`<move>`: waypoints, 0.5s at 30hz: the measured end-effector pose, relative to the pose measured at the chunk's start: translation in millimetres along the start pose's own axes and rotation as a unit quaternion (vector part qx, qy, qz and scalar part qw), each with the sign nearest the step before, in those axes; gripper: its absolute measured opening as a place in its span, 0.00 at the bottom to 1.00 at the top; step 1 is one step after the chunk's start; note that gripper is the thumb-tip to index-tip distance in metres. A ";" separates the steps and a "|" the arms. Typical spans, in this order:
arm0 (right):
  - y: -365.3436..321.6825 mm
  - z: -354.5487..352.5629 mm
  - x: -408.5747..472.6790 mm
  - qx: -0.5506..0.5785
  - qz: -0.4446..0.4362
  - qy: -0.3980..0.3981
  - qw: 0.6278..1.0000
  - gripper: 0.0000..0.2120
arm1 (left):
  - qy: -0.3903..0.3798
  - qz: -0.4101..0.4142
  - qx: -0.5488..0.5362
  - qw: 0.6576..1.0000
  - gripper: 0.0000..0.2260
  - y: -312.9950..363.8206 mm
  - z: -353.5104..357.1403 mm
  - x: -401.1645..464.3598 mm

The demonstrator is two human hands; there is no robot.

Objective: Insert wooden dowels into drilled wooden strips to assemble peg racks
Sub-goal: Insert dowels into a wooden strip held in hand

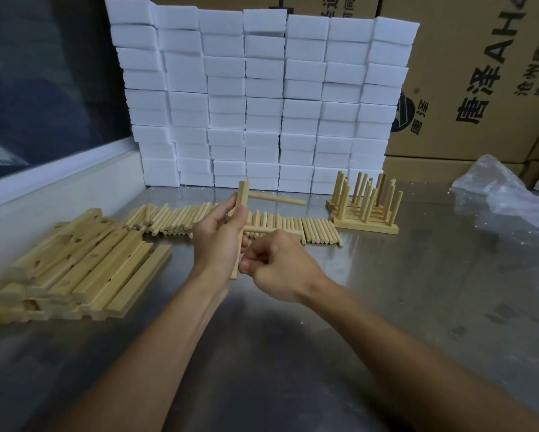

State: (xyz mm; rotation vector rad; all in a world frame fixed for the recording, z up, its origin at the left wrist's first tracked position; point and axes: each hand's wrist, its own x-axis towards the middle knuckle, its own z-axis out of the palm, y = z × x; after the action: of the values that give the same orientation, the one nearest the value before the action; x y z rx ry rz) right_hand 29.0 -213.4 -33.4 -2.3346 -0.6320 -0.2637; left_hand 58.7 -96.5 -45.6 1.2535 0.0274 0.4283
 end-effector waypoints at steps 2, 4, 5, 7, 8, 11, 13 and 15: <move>0.0 2.4 -4.3 -0.131 -0.096 0.027 0.986 0.06 | 0.032 -0.041 -0.031 0.998 0.11 0.5 1.8 0.7; -1.9 4.1 -8.6 -0.269 -0.174 0.076 0.944 0.04 | 0.053 -0.082 -0.061 0.993 0.09 0.5 2.1 3.4; -3.5 4.3 -9.7 -0.288 -0.183 0.093 0.935 0.04 | 0.053 -0.094 -0.070 0.992 0.08 1.2 2.1 4.3; -8.3 5.3 -10.1 -0.282 -0.173 0.107 0.938 0.03 | 0.047 -0.088 -0.063 0.993 0.06 2.0 1.7 5.2; -9.4 5.4 -9.3 -0.273 -0.160 0.097 0.944 0.02 | 0.045 -0.076 -0.050 0.995 0.05 1.3 1.4 4.8; -8.4 4.4 -5.5 -0.219 -0.096 0.042 0.970 0.05 | 0.039 -0.037 -0.010 0.999 0.05 -0.5 1.8 1.7; -4.7 2.5 -2.8 -0.156 -0.051 0.010 0.986 0.08 | 0.027 -0.012 0.000 1.000 0.09 -2.3 2.2 -0.6; -2.4 0.6 -1.6 -0.103 -0.013 -0.009 0.995 0.09 | 0.013 0.012 0.008 1.000 0.11 -2.0 3.4 -3.2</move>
State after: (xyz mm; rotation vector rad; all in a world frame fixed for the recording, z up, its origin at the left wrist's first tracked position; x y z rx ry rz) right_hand 26.4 -212.0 -33.0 -2.5292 -0.6727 -0.3350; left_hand 57.1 -101.2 -47.1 1.2641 0.0378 0.4656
